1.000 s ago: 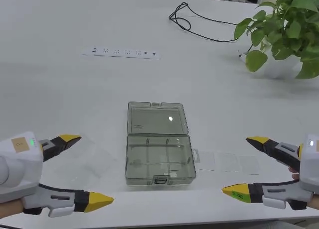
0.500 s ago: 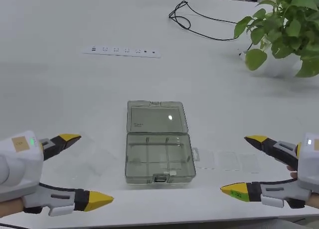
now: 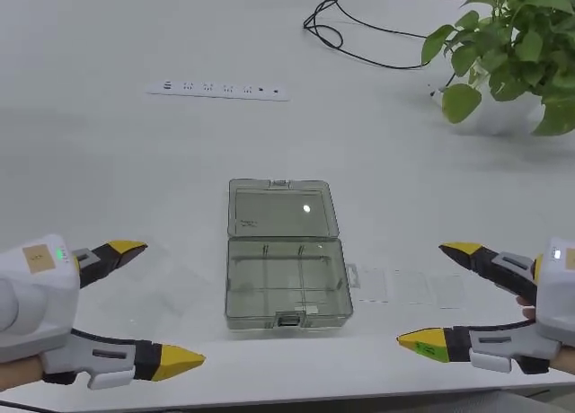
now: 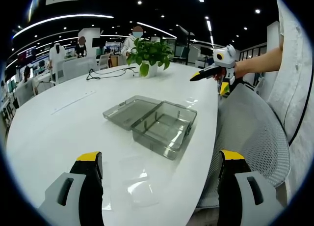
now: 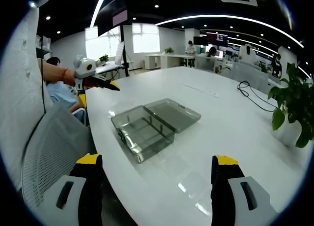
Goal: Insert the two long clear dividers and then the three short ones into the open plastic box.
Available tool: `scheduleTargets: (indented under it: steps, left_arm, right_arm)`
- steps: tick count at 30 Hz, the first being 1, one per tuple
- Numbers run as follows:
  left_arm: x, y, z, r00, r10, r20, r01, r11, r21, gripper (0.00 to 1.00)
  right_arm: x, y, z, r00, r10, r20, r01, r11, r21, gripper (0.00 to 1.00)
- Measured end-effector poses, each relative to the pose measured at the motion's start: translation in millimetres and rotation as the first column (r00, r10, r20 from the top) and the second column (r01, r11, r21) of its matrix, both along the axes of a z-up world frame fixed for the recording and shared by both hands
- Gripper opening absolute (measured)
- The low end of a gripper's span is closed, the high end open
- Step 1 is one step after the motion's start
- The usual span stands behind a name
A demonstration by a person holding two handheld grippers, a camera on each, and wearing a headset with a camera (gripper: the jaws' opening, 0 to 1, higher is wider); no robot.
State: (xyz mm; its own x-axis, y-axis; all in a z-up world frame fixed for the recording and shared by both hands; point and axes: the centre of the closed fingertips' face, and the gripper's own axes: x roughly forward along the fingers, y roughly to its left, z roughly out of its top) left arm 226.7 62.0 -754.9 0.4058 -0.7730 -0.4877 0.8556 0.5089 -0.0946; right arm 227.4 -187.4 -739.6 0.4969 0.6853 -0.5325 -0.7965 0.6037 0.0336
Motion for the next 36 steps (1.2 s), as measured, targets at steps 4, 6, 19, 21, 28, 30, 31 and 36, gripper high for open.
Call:
scheduleTargets:
  steps: [4, 6, 19, 21, 28, 30, 31, 36]
  left_arm:
    - [0.8, -1.0, 0.2, 1.0, -0.003, 0.0, 0.003, 1.0, 0.0, 1.0]
    - [1.2, -1.6, 0.0, 1.0, -0.006, -0.001, 0.006, 1.0, 0.001, 1.0]
    - [5.9, 2.5, -3.4, 1.0, 0.003, -0.009, -0.002, 1.0, 0.014, 1.0]
    - [6.8, 4.4, -4.5, 1.0, 0.008, -0.01, -0.008, 1.0, 0.02, 0.99]
    - [16.7, 17.0, -8.5, 0.999, 0.046, -0.016, -0.045, 0.998, 0.042, 0.96]
    - [21.5, 22.2, -9.2, 0.998, 0.061, -0.014, -0.06, 0.997, 0.049, 0.95]
    - [23.5, 24.7, -9.8, 0.998, 0.068, -0.017, -0.067, 0.996, 0.054, 0.94]
    - [34.2, 38.0, -14.1, 0.993, 0.116, -0.034, -0.113, 0.99, 0.08, 0.89]
  right_arm:
    - [0.3, 1.1, 1.1, 1.0, 0.002, 0.002, -0.002, 1.0, 0.0, 0.92]
    - [0.5, 1.4, 1.2, 1.0, 0.002, 0.001, -0.002, 1.0, 0.0, 0.92]
    - [3.6, 3.4, 2.1, 1.0, 0.0, 0.003, 0.0, 1.0, 0.008, 0.92]
    - [3.9, 3.7, 2.1, 1.0, 0.0, 0.004, 0.0, 1.0, 0.008, 0.92]
    - [3.8, 3.6, 2.0, 1.0, -0.005, 0.002, 0.005, 1.0, 0.013, 0.91]
    - [3.5, 3.2, 1.8, 1.0, -0.008, 0.002, 0.008, 1.0, 0.015, 0.91]
    - [3.6, 3.0, 1.6, 1.0, -0.01, 0.002, 0.01, 1.0, 0.015, 0.91]
    - [4.7, -1.2, -1.7, 1.0, -0.017, -0.002, 0.017, 1.0, 0.017, 0.91]
